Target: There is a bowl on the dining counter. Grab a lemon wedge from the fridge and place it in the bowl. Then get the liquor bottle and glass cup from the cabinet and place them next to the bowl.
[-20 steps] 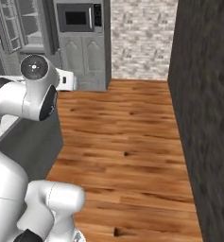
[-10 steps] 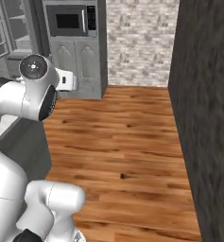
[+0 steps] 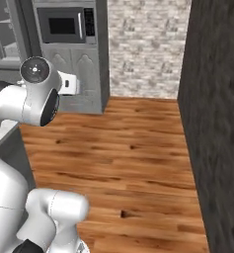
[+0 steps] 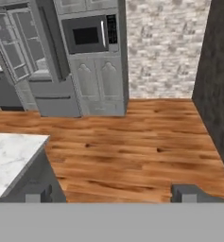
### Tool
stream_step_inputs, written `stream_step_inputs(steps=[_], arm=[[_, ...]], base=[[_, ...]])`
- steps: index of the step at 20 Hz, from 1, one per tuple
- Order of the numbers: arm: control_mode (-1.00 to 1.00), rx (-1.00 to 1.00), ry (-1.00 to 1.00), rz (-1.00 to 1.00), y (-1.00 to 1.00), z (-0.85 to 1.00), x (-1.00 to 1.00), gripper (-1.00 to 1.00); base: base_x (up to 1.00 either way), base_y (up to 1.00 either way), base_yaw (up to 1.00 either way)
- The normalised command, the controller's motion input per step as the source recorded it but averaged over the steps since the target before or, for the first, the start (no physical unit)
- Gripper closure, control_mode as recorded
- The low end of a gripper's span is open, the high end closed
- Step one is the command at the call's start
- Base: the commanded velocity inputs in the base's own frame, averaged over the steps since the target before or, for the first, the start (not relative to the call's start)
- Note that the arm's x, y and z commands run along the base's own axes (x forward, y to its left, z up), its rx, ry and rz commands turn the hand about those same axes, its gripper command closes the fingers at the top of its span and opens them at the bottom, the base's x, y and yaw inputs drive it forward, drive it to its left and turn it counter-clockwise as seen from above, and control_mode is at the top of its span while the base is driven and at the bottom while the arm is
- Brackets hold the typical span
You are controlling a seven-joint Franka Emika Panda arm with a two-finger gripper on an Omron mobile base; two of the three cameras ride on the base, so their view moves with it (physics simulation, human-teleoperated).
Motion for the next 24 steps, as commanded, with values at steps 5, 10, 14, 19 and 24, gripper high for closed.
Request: stream_step_inputs(steps=[5,10,14,19,24], arm=[[1.00,0.00,0.00,0.00,0.00,0.00,0.00,-1.00],[1.00,0.00,0.00,0.00,0.00,0.00,0.00,-1.00],[1.00,0.00,0.00,0.00,0.00,0.00,0.00,-1.00],[1.00,0.00,0.00,0.00,0.00,0.00,0.00,-1.00],[1.00,0.00,0.00,0.00,0.00,0.00,0.00,-1.00]], base=[[1.00,-0.27,0.11],[1.00,-0.32,0.22],[1.00,-0.39,0.37],[0.90,-0.39,0.55],[0.74,-0.31,0.63]])
